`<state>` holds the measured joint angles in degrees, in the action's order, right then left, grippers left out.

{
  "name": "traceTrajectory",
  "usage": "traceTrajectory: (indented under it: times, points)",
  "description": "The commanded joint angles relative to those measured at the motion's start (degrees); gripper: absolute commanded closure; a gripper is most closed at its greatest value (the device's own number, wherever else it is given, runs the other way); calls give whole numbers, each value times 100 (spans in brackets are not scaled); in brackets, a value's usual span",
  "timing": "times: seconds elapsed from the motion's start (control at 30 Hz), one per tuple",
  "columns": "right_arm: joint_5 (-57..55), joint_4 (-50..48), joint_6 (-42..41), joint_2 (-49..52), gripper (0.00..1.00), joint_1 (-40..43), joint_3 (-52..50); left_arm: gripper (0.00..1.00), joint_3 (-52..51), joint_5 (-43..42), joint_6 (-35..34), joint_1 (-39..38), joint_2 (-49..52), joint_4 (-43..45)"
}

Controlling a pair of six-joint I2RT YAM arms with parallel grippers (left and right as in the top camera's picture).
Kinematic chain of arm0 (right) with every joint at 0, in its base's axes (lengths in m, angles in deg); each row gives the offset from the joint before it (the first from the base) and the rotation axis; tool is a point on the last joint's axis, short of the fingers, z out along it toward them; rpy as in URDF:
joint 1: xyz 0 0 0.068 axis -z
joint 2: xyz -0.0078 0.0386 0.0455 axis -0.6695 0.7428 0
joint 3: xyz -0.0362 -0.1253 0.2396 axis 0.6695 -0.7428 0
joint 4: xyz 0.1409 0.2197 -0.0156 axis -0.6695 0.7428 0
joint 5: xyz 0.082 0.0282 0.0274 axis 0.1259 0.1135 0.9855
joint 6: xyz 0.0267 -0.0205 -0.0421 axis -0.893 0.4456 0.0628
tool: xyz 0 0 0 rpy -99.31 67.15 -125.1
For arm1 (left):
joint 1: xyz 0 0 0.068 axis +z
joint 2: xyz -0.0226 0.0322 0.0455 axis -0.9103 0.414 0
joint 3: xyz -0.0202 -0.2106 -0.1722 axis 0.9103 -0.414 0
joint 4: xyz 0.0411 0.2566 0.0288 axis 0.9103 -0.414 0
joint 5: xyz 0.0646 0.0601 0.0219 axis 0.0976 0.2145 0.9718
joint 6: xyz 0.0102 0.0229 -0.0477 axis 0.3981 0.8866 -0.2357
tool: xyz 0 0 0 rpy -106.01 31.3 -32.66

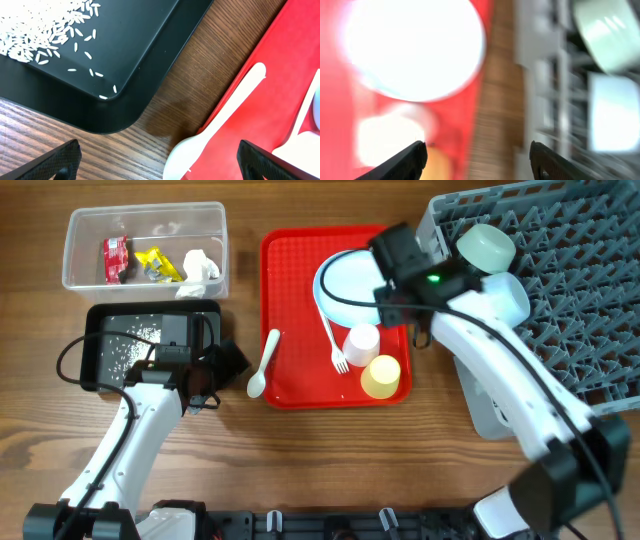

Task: Sort waste into correct bins and load items into the dishwasher rack
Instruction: 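Return the right gripper to the red tray and grasp the light-blue plate rim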

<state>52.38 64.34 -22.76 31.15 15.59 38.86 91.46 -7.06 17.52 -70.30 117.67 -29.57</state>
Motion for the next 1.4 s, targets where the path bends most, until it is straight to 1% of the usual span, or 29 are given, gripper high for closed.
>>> traceTrajectory:
  times: [0.0, 0.23, 0.3, 0.43, 0.53, 0.57, 0.63, 0.93, 1.37]
  points:
    - [1764, -470, -308, -52, 30, -31, 59, 0, -24, -24, -76, 0, 9, 0]
    - [688, -1235, -1445, 557, 43, 17, 52, 0, -24, -24, -76, 0, 9, 0]
    - [636, -1303, -1641, 833, 45, 28, 52, 0, -24, -24, -76, 0, 9, 0]
    - [691, -1143, -2142, 1351, 46, 186, 52, 0, -24, -24, -76, 0, 9, 0]
    - [1001, -1165, -2236, 1655, 55, 323, 52, 0, -24, -24, -76, 0, 9, 2]
    - [1023, -1178, -2240, 1751, 59, 356, 52, 0, -24, -24, -76, 0, 9, 0]
    - [1043, -1185, -2251, 1895, 62, 387, 50, 0, -24, -24, -74, 0, 9, 0]
    - [1067, -1637, -2393, 2505, 64, 562, -197, 0, -24, -24, -74, 0, 9, 0]
    - [1095, -1908, -2365, 2625, 66, 708, -195, 0, -24, -24, -76, 0, 9, 0]
